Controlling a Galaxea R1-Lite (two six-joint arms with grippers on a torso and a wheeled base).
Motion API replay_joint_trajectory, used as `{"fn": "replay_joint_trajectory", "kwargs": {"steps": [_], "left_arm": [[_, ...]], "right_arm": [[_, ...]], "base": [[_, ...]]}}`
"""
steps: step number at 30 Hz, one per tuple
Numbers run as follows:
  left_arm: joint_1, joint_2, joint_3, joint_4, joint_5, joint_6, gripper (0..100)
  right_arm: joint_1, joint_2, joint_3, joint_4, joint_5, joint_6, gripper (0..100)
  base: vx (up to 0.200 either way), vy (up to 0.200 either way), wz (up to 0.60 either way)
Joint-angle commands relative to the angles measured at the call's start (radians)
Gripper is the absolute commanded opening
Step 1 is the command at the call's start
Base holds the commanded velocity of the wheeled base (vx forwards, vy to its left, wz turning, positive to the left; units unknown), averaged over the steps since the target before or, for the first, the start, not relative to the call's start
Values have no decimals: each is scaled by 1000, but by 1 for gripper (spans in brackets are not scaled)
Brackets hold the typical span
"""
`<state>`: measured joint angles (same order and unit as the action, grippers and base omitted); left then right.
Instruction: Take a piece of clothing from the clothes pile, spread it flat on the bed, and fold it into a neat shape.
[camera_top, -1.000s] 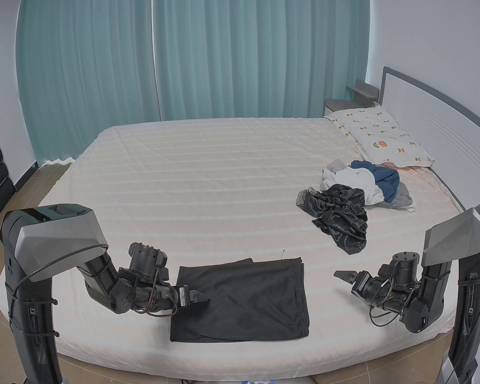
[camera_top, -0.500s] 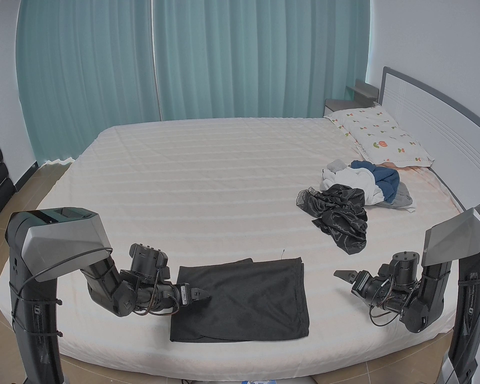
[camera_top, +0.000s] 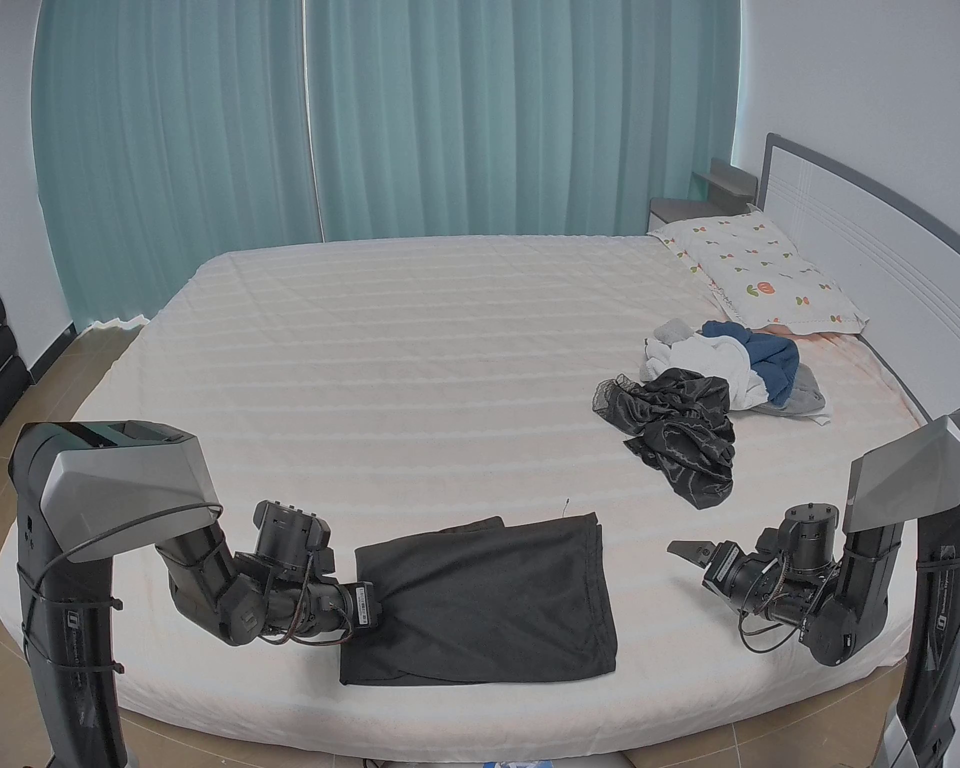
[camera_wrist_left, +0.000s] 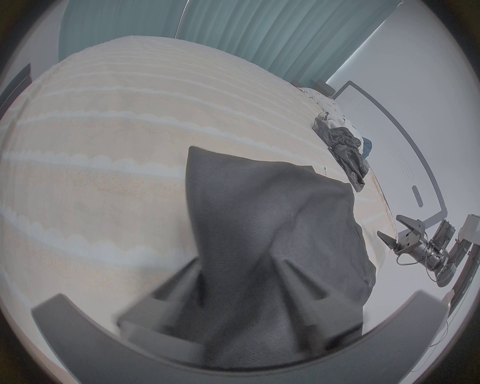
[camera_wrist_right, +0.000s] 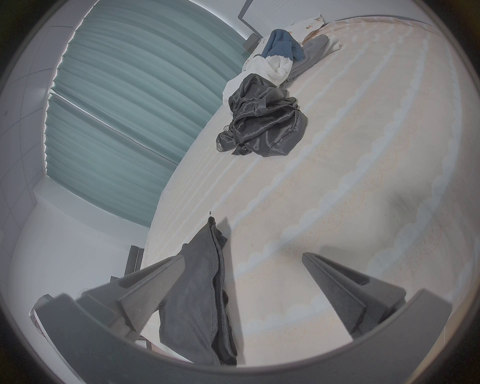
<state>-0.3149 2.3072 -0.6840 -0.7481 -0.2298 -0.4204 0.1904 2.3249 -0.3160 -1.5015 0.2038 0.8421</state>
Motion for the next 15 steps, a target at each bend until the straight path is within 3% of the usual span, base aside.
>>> {"fn": "replay_joint_trajectory", "kwargs": {"steps": [1, 7, 15], "left_arm": [[5, -12, 37, -33, 1, -1, 0], [3, -20, 83, -145, 3, -12, 0], [8, -37, 84, -143, 17, -38, 0]], "right_arm": [[0, -1, 0, 1, 0, 0, 100], [-3, -1, 1, 0, 2, 0, 100], [-3, -1, 0, 0, 2, 0, 100]], "base": [[0, 0, 0], [0, 0, 0], [0, 0, 0]]}}
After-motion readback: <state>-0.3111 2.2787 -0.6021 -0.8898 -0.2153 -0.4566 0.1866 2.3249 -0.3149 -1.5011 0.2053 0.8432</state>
